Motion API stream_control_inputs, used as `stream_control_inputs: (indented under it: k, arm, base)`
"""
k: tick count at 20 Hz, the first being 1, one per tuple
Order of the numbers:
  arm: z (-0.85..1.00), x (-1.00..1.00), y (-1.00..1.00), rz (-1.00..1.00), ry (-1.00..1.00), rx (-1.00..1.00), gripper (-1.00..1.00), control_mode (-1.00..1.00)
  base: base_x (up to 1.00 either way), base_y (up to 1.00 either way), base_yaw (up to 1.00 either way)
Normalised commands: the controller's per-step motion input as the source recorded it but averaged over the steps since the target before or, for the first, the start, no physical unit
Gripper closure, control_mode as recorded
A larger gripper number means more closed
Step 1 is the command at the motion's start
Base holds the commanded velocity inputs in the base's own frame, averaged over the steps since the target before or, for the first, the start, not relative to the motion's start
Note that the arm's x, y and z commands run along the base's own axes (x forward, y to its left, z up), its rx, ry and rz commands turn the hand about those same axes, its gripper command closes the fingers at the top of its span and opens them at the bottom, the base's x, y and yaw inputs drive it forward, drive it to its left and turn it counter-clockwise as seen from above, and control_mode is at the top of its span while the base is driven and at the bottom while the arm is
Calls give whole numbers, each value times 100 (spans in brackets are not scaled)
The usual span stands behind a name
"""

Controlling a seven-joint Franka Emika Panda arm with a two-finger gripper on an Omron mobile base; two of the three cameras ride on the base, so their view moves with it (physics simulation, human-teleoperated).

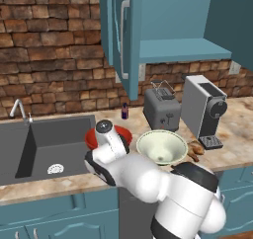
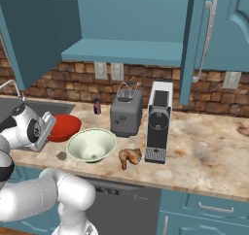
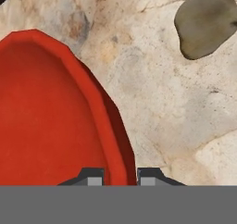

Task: Pick both bowls and place them on the counter. Then place the chicken drumstick in one bowl and place the garlic in the other bowl.

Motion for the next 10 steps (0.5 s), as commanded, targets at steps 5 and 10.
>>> stream_control_inputs:
  k: [5, 10]
  arm:
    - [-24, 0, -6, -2, 0, 0, 100, -100]
    - [-15, 0, -9, -4, 2, 1, 100, -100]
  base:
    - [0, 0, 0]
    - [0, 0, 0]
